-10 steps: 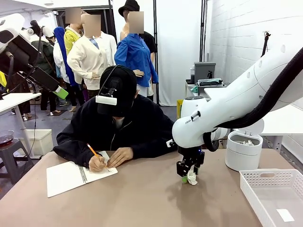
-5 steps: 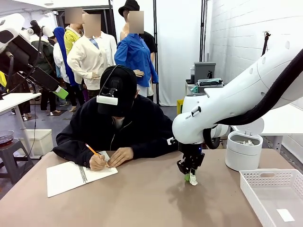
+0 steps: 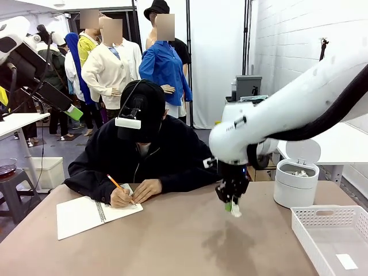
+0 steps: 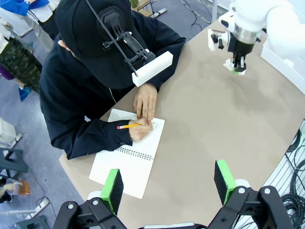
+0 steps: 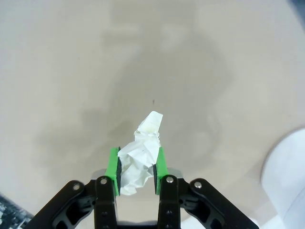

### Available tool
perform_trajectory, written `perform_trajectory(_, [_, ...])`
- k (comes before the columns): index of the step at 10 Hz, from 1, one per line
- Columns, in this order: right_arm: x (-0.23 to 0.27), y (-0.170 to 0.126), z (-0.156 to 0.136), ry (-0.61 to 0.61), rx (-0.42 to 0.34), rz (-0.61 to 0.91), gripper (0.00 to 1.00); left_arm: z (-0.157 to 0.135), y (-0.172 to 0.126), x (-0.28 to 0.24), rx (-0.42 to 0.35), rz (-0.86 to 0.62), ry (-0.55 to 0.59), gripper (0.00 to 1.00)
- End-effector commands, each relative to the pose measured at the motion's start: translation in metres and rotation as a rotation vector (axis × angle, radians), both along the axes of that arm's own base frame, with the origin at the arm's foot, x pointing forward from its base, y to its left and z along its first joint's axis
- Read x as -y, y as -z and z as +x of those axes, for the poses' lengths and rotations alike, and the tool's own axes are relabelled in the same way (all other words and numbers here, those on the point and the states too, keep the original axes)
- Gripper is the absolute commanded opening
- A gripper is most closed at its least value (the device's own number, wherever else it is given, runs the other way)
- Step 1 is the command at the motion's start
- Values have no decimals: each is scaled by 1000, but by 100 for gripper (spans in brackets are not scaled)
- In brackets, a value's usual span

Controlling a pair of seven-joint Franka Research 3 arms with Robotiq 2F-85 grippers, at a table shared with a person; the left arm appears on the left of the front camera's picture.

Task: Sort the paper based on its condition.
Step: If a person hands you a paper, place it in the Organizing basket , and if it's crumpled, put it in the Trash can.

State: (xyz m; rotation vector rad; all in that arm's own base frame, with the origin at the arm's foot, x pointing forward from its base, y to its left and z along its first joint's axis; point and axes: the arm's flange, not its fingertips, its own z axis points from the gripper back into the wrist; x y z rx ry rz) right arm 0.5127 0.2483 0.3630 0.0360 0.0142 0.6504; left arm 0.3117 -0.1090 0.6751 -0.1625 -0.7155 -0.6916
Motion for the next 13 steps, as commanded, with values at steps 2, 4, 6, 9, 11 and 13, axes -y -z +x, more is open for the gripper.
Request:
perform_trajectory(2, [10,-103,-11,-28,17,23,34,0,-1,-1,1,-4,-1,100])
perform_trajectory(4, [24,-167,-3,30,-13,39,34,0,-1,-1,1,-4,-1,100])
perform_trajectory(6, [42,-218,11,82,78,2,34,0,-1,-1,1,-4,-1,100])
perform_trajectory(9, [91,-219,50,164,212,-138,34,0,-1,-1,1,-4,-1,100])
perform_trajectory(11, [133,-213,64,272,221,-155,34,0,-1,-1,1,-4,-1,100])
perform_trajectory(13, [174,-203,66,297,193,-121,34,0,-1,-1,1,-4,-1,100])
